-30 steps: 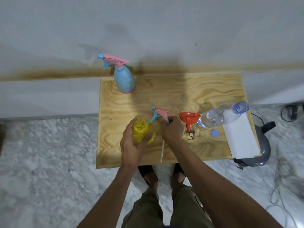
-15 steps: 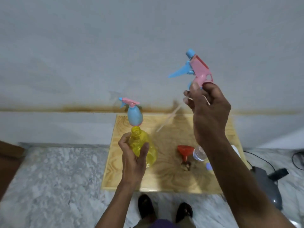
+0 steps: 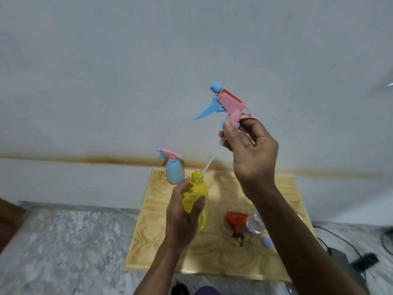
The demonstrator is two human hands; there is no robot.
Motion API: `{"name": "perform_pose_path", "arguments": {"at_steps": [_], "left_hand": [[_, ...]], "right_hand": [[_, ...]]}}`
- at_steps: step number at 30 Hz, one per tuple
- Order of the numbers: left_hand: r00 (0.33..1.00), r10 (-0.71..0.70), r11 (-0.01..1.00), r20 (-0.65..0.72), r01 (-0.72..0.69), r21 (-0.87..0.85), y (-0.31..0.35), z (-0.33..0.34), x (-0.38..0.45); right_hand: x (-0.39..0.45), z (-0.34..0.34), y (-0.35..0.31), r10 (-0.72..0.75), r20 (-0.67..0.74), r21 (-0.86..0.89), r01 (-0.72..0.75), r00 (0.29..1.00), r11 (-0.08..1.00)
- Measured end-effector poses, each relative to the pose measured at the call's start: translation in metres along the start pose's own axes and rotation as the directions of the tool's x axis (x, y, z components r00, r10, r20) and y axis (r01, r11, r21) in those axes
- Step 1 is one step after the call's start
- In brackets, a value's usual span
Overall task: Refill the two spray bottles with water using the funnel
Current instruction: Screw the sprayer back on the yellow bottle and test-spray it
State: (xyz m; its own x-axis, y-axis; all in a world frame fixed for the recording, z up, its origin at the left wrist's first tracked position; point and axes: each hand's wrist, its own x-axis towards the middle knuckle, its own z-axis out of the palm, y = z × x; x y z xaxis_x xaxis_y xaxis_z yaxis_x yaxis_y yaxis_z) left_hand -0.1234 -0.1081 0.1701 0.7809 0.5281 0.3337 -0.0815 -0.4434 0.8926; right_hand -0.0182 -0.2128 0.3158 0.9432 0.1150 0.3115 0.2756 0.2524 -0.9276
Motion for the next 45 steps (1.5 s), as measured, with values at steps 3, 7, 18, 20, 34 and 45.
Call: {"name": "perform_pose_path", "arguments": {"at_steps": [3,7,18,20,34,45], "left_hand": [[1.000,0.025,1.000,0.018,-0.024,-0.012,0.006,-0.003,0.007],[0.999,0.033,0.996,0.008,-0.032,-0.078,0.011,-0.008,0.017],[1.000,0.021,0.994,0.006,-0.021,-0.106,0.011,-0.023,0.033],[1.000,0.023,0.992,0.010,-0.021,-0.121,0.011,-0.025,0.035],[0.998,0.064,0.978,0.016,-0.059,-0.202,0.021,-0.035,0.044],[0.999,0.040,0.976,0.002,-0.039,-0.216,0.021,-0.038,0.045]], "right_hand": [[-0.008,0.005,0.019,0.073,0.095,-0.035,-0.070,0.993,0.997],[-0.023,0.010,0.042,0.158,0.185,-0.088,-0.143,0.970,0.986],[-0.029,0.019,0.063,0.266,0.240,-0.103,-0.248,0.934,0.963],[-0.030,0.020,0.064,0.271,0.241,-0.070,-0.261,0.932,0.963],[-0.033,0.034,0.058,0.281,0.237,-0.024,-0.283,0.930,0.959],[-0.046,0.048,0.057,0.328,0.213,0.078,-0.351,0.920,0.933]]}}
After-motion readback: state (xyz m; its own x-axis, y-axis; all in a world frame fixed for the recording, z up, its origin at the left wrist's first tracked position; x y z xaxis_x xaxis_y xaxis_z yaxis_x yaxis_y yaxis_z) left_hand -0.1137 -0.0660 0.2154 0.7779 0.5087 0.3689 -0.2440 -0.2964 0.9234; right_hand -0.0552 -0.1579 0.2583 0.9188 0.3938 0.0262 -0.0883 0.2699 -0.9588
